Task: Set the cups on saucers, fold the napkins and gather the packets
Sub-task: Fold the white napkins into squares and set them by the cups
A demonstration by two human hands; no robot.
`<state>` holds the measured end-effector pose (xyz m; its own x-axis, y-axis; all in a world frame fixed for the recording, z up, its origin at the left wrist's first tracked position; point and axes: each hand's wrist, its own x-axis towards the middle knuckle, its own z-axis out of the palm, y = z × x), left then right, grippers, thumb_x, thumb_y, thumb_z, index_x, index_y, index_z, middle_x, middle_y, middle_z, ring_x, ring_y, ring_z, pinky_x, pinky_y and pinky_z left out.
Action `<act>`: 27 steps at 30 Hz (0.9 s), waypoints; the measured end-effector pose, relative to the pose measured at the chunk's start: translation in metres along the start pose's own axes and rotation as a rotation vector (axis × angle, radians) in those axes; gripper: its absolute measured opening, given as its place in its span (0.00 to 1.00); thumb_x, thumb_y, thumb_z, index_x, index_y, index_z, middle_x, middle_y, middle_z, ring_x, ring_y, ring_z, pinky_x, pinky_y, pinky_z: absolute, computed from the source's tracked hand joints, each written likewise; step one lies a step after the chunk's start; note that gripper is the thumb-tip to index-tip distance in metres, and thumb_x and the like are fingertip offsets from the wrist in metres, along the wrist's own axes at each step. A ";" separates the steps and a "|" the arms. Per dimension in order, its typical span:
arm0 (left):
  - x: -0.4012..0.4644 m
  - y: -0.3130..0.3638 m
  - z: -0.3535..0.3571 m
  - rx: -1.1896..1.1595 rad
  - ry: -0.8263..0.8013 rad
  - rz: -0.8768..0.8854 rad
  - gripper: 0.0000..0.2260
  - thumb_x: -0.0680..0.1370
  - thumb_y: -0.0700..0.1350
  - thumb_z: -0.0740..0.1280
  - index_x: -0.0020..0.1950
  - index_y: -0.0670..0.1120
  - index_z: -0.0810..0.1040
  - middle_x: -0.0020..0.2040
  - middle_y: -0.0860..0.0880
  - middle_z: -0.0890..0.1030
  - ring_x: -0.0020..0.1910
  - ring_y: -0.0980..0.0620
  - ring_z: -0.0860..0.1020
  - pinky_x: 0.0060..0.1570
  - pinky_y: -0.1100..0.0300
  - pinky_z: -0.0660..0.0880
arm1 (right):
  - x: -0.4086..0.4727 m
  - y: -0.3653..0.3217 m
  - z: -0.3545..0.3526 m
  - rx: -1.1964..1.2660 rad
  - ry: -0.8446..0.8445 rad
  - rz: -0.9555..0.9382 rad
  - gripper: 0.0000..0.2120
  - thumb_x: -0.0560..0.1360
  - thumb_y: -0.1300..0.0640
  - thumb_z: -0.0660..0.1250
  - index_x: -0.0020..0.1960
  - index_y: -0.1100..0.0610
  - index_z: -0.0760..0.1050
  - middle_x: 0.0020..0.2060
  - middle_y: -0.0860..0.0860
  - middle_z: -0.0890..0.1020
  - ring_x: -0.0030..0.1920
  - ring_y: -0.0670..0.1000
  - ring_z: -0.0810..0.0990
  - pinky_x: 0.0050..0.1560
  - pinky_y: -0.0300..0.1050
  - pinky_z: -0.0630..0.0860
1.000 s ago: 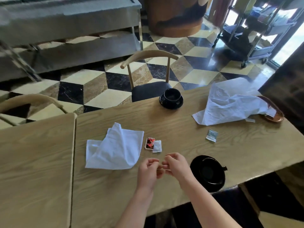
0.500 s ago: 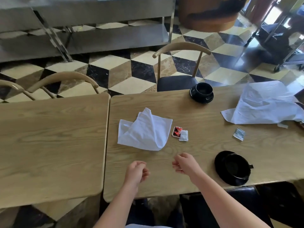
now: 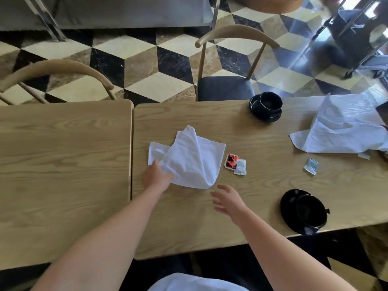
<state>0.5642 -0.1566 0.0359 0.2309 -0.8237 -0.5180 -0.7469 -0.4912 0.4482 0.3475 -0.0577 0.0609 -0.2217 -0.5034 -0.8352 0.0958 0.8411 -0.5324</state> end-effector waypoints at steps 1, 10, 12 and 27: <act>0.006 0.000 -0.003 -0.029 -0.080 -0.031 0.30 0.71 0.49 0.72 0.71 0.47 0.68 0.63 0.46 0.77 0.57 0.42 0.77 0.47 0.53 0.76 | 0.004 -0.005 0.005 -0.003 -0.001 -0.031 0.17 0.76 0.60 0.70 0.63 0.51 0.74 0.48 0.52 0.82 0.42 0.50 0.80 0.40 0.42 0.79; -0.001 0.015 -0.024 -0.237 -0.286 0.017 0.06 0.77 0.45 0.71 0.46 0.43 0.78 0.39 0.50 0.75 0.33 0.56 0.72 0.31 0.63 0.65 | 0.012 -0.028 0.005 -0.057 -0.247 0.051 0.12 0.78 0.58 0.68 0.61 0.52 0.76 0.44 0.53 0.83 0.43 0.52 0.84 0.44 0.46 0.81; -0.013 0.022 -0.022 -0.302 -0.181 0.069 0.11 0.78 0.45 0.69 0.39 0.44 0.71 0.34 0.49 0.68 0.29 0.53 0.65 0.29 0.60 0.59 | 0.011 -0.032 -0.002 -0.066 -0.261 0.053 0.09 0.79 0.57 0.68 0.59 0.54 0.77 0.46 0.54 0.84 0.43 0.52 0.84 0.44 0.46 0.81; -0.140 0.023 -0.006 -0.073 -0.050 0.430 0.06 0.81 0.45 0.61 0.54 0.47 0.77 0.40 0.50 0.80 0.39 0.49 0.79 0.41 0.51 0.77 | -0.034 -0.020 -0.019 -0.348 -0.111 -0.184 0.14 0.79 0.49 0.66 0.55 0.59 0.77 0.42 0.54 0.80 0.34 0.51 0.78 0.41 0.47 0.78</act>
<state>0.5187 -0.0539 0.1234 -0.1233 -0.9439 -0.3062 -0.7220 -0.1263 0.6802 0.3343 -0.0537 0.1030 -0.0970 -0.6542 -0.7501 -0.2745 0.7420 -0.6117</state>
